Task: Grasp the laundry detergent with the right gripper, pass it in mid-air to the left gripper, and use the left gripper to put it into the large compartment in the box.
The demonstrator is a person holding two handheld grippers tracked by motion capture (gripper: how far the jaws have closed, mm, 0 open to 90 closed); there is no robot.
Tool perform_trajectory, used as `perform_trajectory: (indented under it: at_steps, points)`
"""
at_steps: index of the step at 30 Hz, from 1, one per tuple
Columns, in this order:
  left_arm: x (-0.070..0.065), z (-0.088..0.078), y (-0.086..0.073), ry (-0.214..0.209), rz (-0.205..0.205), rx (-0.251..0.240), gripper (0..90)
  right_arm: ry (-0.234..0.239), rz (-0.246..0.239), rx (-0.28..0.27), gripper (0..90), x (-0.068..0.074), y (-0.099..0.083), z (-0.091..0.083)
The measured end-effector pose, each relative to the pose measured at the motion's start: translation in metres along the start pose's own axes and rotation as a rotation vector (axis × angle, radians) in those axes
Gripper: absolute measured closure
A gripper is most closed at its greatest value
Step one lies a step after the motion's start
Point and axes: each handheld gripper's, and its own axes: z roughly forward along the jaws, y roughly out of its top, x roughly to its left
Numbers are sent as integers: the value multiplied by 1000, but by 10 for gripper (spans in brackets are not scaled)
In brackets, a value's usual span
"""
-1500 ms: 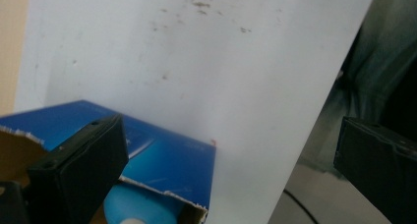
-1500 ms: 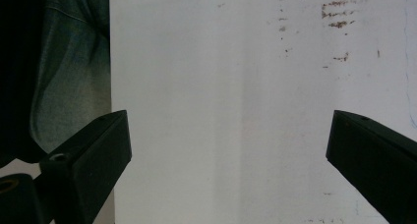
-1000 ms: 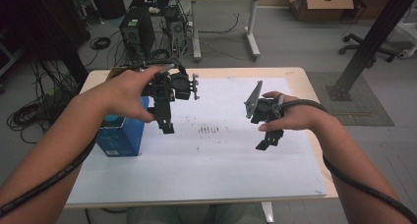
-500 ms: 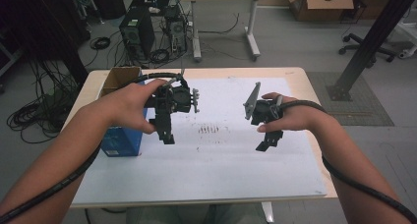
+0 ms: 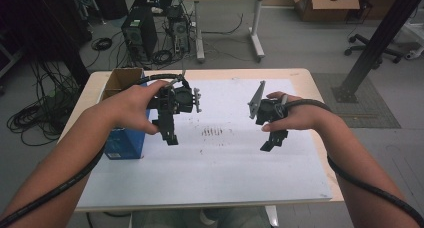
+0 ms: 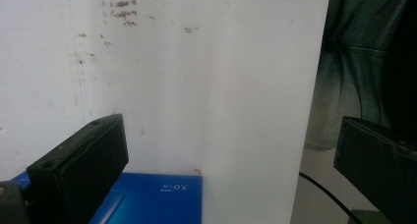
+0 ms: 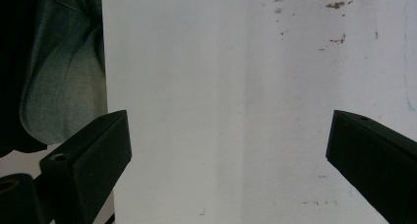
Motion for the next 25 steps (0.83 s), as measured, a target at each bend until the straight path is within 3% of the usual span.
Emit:
perform_trajectory:
  at_steps: [19,25]
  points:
    - [0,-4,-3,-5,-1,-5,2,2,-5,6,37,-2,7,-1]
    - [0,-8,0,-1,2,-18,2,-8,-15,-6,35,-1,12,-8]
